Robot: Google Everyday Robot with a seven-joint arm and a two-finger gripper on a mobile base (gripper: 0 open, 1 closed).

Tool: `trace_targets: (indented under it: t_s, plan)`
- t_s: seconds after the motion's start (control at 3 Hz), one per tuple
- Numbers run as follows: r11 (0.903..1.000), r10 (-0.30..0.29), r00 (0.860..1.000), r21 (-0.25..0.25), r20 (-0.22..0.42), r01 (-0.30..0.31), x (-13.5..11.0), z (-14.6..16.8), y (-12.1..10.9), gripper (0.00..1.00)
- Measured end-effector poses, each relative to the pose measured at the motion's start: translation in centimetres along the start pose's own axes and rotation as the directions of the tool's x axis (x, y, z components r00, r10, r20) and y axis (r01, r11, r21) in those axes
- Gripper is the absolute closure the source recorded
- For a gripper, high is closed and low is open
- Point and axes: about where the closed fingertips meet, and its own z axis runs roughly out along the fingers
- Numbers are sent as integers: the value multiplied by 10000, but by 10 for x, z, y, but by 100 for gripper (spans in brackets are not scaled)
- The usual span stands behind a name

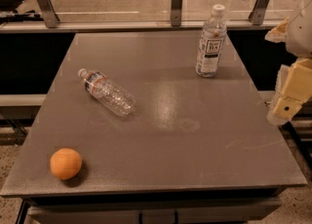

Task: Pick blue plastic bottle

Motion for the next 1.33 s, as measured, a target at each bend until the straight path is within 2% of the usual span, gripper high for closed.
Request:
trace_targets:
  t_s: [0.33,0.67,1.0,1.33]
  plan:
    - [9997,14,9993,235,384,-23,-9,8,-17,0]
    - [9995,62,9991,320,419,-75,-8,8,-18,0]
    - [9938,446,9965,986,714,-516,-4,3,-26,0]
    - [9807,533,9764,1733,2094,-907,0,-2,-68,0]
